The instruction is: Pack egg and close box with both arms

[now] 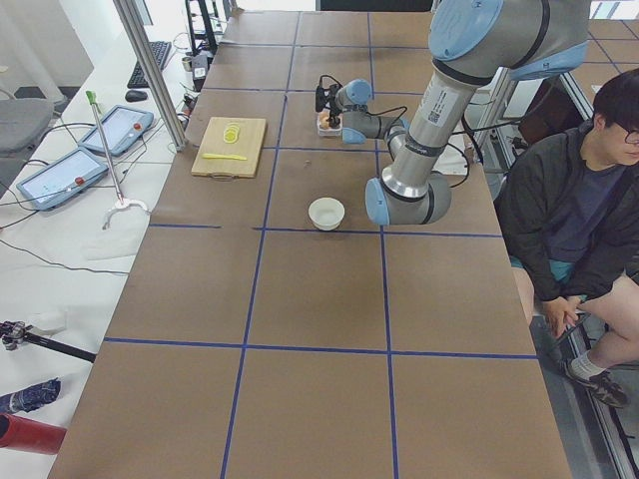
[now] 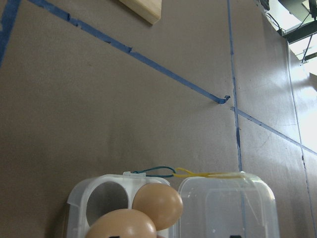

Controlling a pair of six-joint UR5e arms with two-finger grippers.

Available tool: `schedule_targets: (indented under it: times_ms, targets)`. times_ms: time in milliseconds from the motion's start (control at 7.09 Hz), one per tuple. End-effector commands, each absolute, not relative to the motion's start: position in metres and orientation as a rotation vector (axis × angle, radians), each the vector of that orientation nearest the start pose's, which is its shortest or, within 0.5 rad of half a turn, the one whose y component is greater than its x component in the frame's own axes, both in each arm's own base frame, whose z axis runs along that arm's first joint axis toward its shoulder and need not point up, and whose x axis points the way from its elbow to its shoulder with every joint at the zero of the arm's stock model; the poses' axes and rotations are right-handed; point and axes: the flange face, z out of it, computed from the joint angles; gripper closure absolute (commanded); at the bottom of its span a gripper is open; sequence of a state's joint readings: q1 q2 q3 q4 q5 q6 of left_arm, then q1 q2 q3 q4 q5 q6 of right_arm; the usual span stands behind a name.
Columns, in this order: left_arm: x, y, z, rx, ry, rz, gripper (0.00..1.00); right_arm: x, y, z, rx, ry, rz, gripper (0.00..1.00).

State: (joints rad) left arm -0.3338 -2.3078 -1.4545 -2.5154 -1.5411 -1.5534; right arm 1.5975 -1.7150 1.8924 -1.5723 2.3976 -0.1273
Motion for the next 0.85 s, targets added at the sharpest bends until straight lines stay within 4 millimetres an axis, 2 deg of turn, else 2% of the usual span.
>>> schedule_targets:
  times_ms: [0, 282, 423, 706]
  targets:
    - [0.62, -0.361, 0.152, 0.299, 1.539, -0.268, 0.01, 0.071, -0.433, 0.563, 0.229, -0.81, -0.168, 0.0]
    - [0.615, -0.369, 0.153, 0.328, 1.531, -0.252, 0.01, 0.072, -0.433, 0.563, 0.229, -0.81, -0.165, 0.0]
    - [0.606, -0.378, 0.155, 0.287, 1.53, -0.207, 0.01, 0.072, -0.433, 0.563, 0.229, -0.81, -0.165, 0.0]
    - [0.591, -0.388, 0.173, 0.294, 1.472, -0.147, 0.01, 0.071, -0.434, 0.561, 0.231, -0.81, -0.166, 0.0]
